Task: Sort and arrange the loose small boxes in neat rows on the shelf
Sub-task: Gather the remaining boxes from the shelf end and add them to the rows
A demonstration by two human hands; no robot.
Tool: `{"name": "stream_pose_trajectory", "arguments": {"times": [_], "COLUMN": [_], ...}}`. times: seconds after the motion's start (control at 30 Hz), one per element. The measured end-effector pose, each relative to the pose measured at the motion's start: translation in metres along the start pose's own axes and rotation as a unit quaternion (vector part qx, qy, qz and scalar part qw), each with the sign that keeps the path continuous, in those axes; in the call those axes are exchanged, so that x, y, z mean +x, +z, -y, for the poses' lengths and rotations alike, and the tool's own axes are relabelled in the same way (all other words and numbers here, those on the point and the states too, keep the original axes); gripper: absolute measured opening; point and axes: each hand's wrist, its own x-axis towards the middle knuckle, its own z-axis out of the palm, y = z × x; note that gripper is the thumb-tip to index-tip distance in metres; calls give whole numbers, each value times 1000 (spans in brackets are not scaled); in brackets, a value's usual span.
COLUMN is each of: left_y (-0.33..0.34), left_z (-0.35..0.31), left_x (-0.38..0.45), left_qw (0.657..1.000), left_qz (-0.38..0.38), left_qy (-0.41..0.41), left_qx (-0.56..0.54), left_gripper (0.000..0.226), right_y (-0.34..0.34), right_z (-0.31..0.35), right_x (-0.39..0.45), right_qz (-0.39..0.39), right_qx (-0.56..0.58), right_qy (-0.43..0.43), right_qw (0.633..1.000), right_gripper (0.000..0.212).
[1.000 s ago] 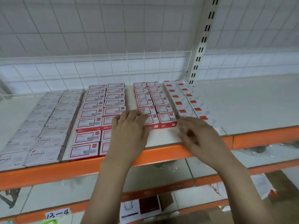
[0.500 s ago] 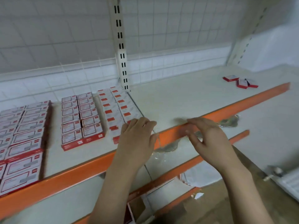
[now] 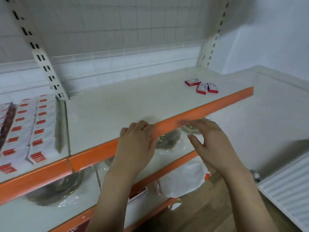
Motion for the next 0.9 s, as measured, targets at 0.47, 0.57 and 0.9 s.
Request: {"name": "stream_pose_trajectory", "arguments": {"times": [0.47,0.57,0.9], "left_y": [48,58,111], "left_z": [-51,-53,-58], "left_x": [136,181,314], "left_qw": [998,996,989], "left_qz": [15,47,118], "left_qy": [65,69,86], "left_qx": [-13,-5,4], "left_gripper": [39,47,54], "right_y": [-12,-16,-22], "right_z": [-104,-120,-160], "right_x": [57,79,136], "right_qz": [-39,-42,-45], "right_qx": [-6,-15,-47], "right_qy": [66,88,115], "right_qw": [997,995,991], "right_gripper": [40,44,41]}}
